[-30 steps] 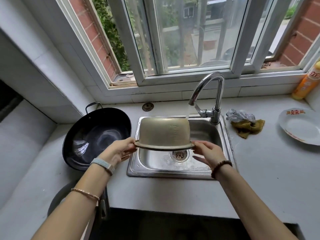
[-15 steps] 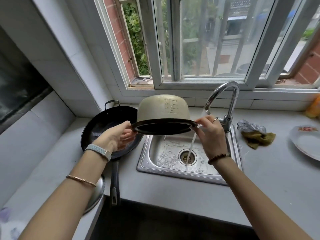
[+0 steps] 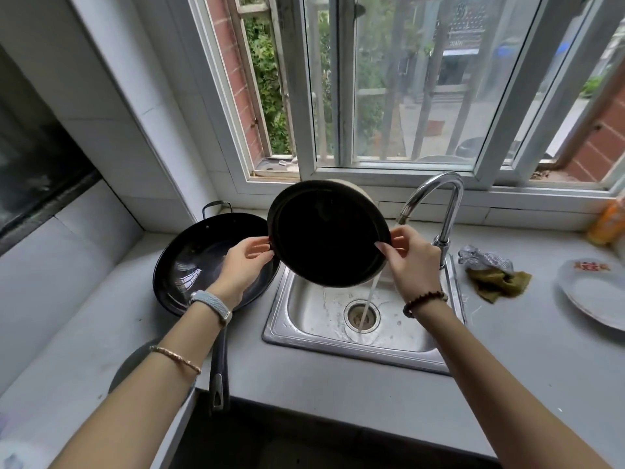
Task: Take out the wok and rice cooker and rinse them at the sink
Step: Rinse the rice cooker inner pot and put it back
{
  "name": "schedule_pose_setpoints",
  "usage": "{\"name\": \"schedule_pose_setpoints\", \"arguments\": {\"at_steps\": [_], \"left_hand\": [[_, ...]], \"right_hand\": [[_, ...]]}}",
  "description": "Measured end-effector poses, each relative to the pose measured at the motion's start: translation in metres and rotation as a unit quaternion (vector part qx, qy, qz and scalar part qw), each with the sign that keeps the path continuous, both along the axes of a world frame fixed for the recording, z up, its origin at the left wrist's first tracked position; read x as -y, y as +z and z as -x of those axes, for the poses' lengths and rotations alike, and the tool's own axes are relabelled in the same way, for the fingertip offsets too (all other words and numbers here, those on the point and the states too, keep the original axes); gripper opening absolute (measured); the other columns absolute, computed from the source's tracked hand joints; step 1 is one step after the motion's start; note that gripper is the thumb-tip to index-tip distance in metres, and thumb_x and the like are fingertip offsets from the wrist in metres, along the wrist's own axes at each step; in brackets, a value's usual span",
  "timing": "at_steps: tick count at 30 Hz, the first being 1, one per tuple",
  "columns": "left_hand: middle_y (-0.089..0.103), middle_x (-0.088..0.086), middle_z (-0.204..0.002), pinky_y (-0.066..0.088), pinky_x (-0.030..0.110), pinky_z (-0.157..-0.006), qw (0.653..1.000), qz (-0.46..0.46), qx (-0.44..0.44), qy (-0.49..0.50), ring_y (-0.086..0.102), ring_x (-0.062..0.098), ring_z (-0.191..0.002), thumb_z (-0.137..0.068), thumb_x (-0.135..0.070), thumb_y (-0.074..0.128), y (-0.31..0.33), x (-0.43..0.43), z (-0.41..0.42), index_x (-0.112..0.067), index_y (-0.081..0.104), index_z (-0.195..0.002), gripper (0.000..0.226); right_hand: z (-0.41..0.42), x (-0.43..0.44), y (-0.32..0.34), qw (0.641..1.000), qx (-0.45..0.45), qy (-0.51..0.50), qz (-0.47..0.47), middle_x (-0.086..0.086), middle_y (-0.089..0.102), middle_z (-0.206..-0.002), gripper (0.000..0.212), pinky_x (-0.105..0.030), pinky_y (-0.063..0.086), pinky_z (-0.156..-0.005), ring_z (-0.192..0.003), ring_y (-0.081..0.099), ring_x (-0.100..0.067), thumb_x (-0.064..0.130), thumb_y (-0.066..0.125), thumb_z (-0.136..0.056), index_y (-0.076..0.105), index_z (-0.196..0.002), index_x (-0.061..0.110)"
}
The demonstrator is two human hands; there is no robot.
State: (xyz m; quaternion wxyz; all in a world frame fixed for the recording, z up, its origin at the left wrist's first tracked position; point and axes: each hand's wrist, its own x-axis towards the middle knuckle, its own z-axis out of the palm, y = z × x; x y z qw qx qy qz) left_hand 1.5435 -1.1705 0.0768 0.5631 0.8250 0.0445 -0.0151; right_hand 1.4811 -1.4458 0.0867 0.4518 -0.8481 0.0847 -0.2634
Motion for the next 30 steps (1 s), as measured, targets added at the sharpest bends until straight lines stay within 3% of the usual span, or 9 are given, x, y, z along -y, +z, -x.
{"name": "schedule_pose_setpoints", "arguments": {"at_steps": [6, 11, 14, 16, 18, 23, 27, 30], "left_hand": [[0.071, 0.006, -0.1, 0.054, 0.031, -0.087, 0.995, 0.051, 0.075, 0.033, 0.067, 0.011, -0.09, -0.084, -0.006, 0.072, 0.017, 0.013, -0.016, -0.009, 0.063, -0.107, 0.026], [0.071, -0.003, -0.09, 0.055, 0.025, -0.083, 0.978, 0.01, 0.2, 0.066, 0.068, 0.012, -0.087, -0.078, -0.015, 0.079, 0.045, 0.016, -0.034, -0.023, 0.066, -0.093, 0.022], [0.071, 0.002, -0.086, 0.059, 0.037, -0.082, 0.984, 0.027, 0.161, 0.07, 0.071, 0.02, -0.086, -0.077, -0.01, 0.079, 0.036, 0.013, -0.036, -0.024, 0.068, -0.085, 0.02], [0.071, 0.005, -0.086, 0.059, 0.038, -0.081, 0.988, 0.049, 0.126, 0.077, 0.071, 0.025, -0.086, -0.078, -0.006, 0.078, 0.024, 0.016, -0.029, -0.019, 0.068, -0.085, 0.018], [0.07, 0.006, -0.087, 0.059, 0.037, -0.082, 0.982, 0.055, 0.152, 0.101, 0.071, 0.027, -0.087, -0.078, -0.006, 0.078, 0.018, 0.02, -0.026, -0.015, 0.068, -0.087, 0.016], [0.069, 0.009, -0.087, 0.06, 0.039, -0.081, 0.986, 0.051, 0.129, 0.092, 0.07, 0.027, -0.084, -0.079, -0.006, 0.077, 0.015, 0.016, -0.033, -0.013, 0.066, -0.086, 0.015], [0.068, 0.005, -0.086, 0.058, 0.036, -0.081, 0.976, 0.048, 0.184, 0.108, 0.069, 0.023, -0.083, -0.08, -0.008, 0.077, 0.012, 0.02, -0.029, -0.01, 0.064, -0.087, 0.015], [0.067, 0.007, -0.084, 0.059, 0.038, -0.082, 0.982, 0.061, 0.147, 0.099, 0.069, 0.028, -0.086, -0.08, -0.004, 0.076, 0.008, 0.018, -0.035, -0.01, 0.063, -0.087, 0.016]], "right_hand": [[-0.013, -0.002, 0.027, 1.0, 0.006, -0.012, -0.026, 0.002, 0.066, -0.075, 0.009, 0.001, 0.041, -0.06, -0.066, 0.06, -0.004, 0.014, 0.073, -0.081, 0.066, -0.086, 0.011], [-0.019, -0.003, 0.045, 0.996, 0.079, -0.023, -0.035, 0.006, 0.067, -0.078, 0.012, -0.005, 0.047, -0.068, -0.07, 0.063, -0.003, 0.014, 0.073, -0.082, 0.067, -0.091, 0.011], [-0.018, -0.004, 0.041, 0.997, 0.068, -0.016, -0.013, 0.006, 0.067, -0.076, 0.011, -0.009, 0.049, -0.069, -0.07, 0.063, -0.004, 0.014, 0.073, -0.082, 0.067, -0.09, 0.011], [-0.017, -0.005, 0.032, 0.998, 0.053, -0.018, -0.002, 0.001, 0.069, -0.077, 0.01, -0.011, 0.046, -0.069, -0.07, 0.064, -0.009, 0.013, 0.073, -0.082, 0.067, -0.09, 0.01], [-0.016, -0.008, 0.026, 0.997, 0.081, -0.018, 0.009, 0.0, 0.071, -0.08, 0.012, -0.011, 0.044, -0.07, -0.071, 0.064, -0.01, 0.013, 0.073, -0.082, 0.067, -0.092, 0.008], [-0.023, -0.006, 0.026, 0.998, 0.065, -0.014, 0.014, -0.002, 0.07, -0.08, 0.012, 0.003, 0.037, -0.066, -0.072, 0.063, -0.012, 0.011, 0.072, -0.082, 0.067, -0.092, 0.007], [-0.022, -0.012, 0.021, 0.992, 0.119, -0.025, 0.027, -0.003, 0.072, -0.082, 0.015, -0.018, 0.048, -0.07, -0.074, 0.066, -0.012, 0.012, 0.072, -0.082, 0.066, -0.094, 0.006], [-0.027, -0.009, 0.017, 0.996, 0.086, -0.023, 0.032, -0.006, 0.072, -0.081, 0.013, -0.018, 0.044, -0.069, -0.073, 0.066, -0.016, 0.011, 0.072, -0.082, 0.066, -0.092, 0.006]]}}
